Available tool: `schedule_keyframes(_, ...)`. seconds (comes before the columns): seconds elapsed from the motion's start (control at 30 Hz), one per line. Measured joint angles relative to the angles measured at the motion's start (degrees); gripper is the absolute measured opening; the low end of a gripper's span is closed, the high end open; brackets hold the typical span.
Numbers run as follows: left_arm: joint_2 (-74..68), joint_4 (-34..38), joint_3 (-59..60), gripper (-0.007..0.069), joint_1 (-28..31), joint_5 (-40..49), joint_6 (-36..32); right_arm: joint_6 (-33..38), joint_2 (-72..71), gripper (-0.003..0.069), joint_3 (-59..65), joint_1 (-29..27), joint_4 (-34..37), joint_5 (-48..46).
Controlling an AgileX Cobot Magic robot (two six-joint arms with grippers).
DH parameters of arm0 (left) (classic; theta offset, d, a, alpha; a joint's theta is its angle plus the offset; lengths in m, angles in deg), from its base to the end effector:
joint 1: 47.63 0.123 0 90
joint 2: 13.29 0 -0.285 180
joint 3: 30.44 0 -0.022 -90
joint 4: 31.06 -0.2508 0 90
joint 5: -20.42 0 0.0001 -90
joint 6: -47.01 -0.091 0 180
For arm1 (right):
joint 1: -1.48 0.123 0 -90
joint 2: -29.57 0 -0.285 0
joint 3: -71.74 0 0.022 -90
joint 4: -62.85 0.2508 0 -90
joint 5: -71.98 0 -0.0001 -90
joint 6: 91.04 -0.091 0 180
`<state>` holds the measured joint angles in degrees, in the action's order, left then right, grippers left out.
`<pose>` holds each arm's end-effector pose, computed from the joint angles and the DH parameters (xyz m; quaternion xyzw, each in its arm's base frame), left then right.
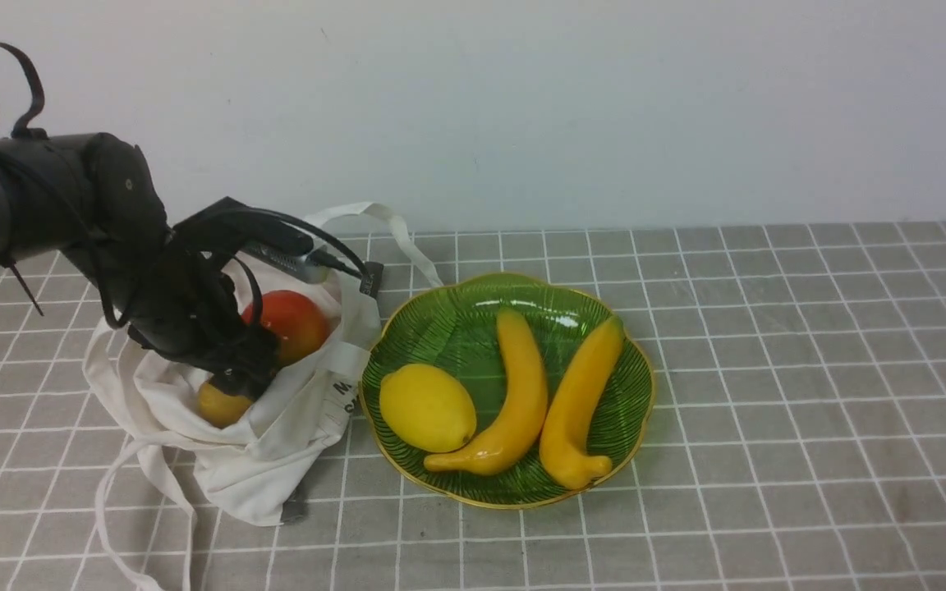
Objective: Take the fruit out of the bag on the grey coffee tablecloth and place them on the plate.
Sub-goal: 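Reach into the cloth bag and grasp the kiwi with the left gripper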
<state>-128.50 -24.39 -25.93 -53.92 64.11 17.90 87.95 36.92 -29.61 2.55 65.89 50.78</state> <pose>0.3731 -0.0485 0.1888 0.2662 0.9520 -0.0164 0.1502 0.0529 0.0027 0.1719 0.0138 0.8046 0.0332 0.5927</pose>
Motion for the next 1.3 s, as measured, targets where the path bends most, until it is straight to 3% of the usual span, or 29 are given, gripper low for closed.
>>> schedule_keyframes(0.1,-1.8,0.0,0.0,0.0636,0.0,-2.4,0.0,0.0,0.0,-0.0014,0.0,0.0,0.0,0.0)
schedule_keyframes(0.2,-2.5,0.1,0.0,0.0616,0.0,-3.5,0.0,0.0,0.0,-0.0014,0.0,0.0,0.0,0.0)
schedule_keyframes(0.27,-2.7,0.3,-0.2,0.0556,-0.1,-3.7,0.4,0.0,0.0,-0.0014,0.0,0.0,0.0,0.0)
schedule_keyframes(0.4,-2.9,0.5,-0.3,0.0364,-0.2,-3.7,1.7,0.0,0.0,-0.0014,0.0,0.0,0.0,0.0)
schedule_keyframes(0.43,-3.0,0.5,-0.3,0.0353,-0.2,-3.7,1.7,0.0,0.0,-0.0014,0.0,0.0,0.0,0.0)
schedule_keyframes(0.97,-4.5,0.3,-1.7,0.0353,-0.2,-0.5,2.6,0.0,0.0,-0.0014,0.0,0.0,0.0,0.0)
schedule_keyframes(1.3,-1.3,-5.4,-1.1,0.0353,-0.3,4.4,7.2,0.0,0.0,-0.0014,0.0,0.0,0.0,0.0)
